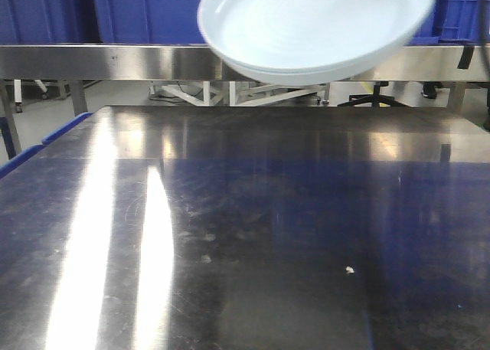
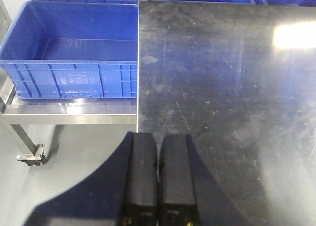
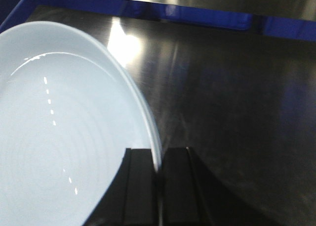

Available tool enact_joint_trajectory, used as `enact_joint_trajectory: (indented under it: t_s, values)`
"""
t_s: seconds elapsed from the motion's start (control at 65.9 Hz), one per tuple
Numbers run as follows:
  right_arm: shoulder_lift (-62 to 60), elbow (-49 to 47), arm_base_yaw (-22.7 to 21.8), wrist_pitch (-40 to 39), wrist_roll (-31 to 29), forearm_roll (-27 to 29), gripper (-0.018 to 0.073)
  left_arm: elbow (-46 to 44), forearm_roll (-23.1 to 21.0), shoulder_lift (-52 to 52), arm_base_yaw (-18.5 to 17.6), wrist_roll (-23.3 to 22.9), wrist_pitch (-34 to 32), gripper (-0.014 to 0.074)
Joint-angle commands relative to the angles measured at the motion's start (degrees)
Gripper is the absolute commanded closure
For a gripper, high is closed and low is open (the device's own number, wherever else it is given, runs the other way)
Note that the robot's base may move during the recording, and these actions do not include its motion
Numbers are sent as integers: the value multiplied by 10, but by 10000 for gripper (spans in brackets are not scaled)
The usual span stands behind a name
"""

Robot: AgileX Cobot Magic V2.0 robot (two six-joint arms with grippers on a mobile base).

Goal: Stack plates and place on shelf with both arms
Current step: 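Grasp the stacked plates with the right gripper and lift them, then hold the lifted plate stack raised in the right gripper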

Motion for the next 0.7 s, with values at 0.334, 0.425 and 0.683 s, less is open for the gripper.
enact_joint_trajectory:
  t_s: [0.334,0.425,0.683]
  values:
    - [-231,156,-90,-47,-3,-5,511,-16,1,-5,0,-5,-47,507]
    - [-270,181,-94,-34,-3,-5,511,-16,1,-5,0,-5,-47,507]
    - [-355,237,-96,-27,-3,-5,511,-16,1,-5,0,-5,-47,507]
